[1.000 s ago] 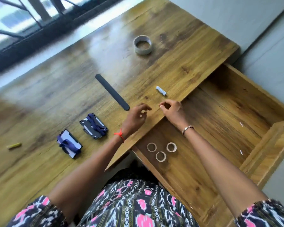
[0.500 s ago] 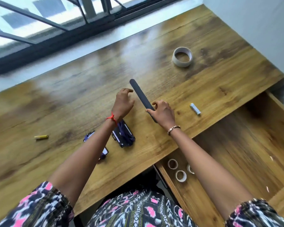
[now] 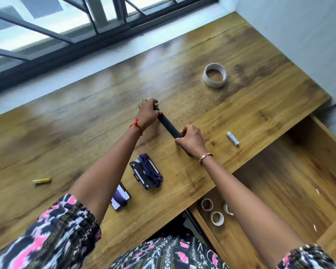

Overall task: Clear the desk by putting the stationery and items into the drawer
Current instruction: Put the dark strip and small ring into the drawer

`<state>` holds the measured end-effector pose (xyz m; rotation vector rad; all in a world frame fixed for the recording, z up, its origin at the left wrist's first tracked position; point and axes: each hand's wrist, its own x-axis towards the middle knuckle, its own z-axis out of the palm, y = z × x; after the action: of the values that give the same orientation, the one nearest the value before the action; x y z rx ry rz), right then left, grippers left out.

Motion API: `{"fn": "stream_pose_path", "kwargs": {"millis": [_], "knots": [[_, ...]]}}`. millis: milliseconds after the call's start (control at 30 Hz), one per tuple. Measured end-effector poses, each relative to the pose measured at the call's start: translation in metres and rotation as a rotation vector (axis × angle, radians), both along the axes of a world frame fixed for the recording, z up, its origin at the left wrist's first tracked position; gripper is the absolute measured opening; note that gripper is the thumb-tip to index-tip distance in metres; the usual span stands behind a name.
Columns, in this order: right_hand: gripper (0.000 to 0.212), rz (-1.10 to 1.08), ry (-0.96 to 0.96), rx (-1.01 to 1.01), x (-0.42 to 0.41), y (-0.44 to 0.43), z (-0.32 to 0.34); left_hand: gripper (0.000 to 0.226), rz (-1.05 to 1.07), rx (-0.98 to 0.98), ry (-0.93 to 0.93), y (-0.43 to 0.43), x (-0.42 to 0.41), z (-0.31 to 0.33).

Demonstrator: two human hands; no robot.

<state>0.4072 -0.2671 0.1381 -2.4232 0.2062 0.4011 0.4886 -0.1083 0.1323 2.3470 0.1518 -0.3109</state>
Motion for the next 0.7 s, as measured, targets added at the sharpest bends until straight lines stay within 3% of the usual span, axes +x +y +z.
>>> {"fn": "stream_pose_path", "kwargs": {"millis": [133, 300, 500, 633, 700], "knots": [[0.011, -0.044, -0.022, 0.13, 0.003, -0.015, 0.004, 0.029, -0.004, -0.218, 0.025, 0.016, -0.005, 0.01], [0.022, 0.001, 0.083, 0.235, 0.005, -0.037, 0.017, 0.025, -0.05, -0.356, 0.09, 0.029, -0.016, 0.018], [0.016, 0.018, -0.01, 0.228, -0.004, -0.043, 0.023, 0.022, 0.079, -0.275, -0.155, 0.015, -0.038, 0.017], [0.016, 0.051, -0.123, 0.069, -0.005, -0.035, 0.019, 0.016, 0.112, -0.174, -0.37, -0.009, -0.052, 0.012], [0.017, 0.034, -0.163, 0.018, -0.003, -0.035, 0.016, 0.018, 0.102, -0.162, -0.392, -0.021, -0.056, 0.012]]}}
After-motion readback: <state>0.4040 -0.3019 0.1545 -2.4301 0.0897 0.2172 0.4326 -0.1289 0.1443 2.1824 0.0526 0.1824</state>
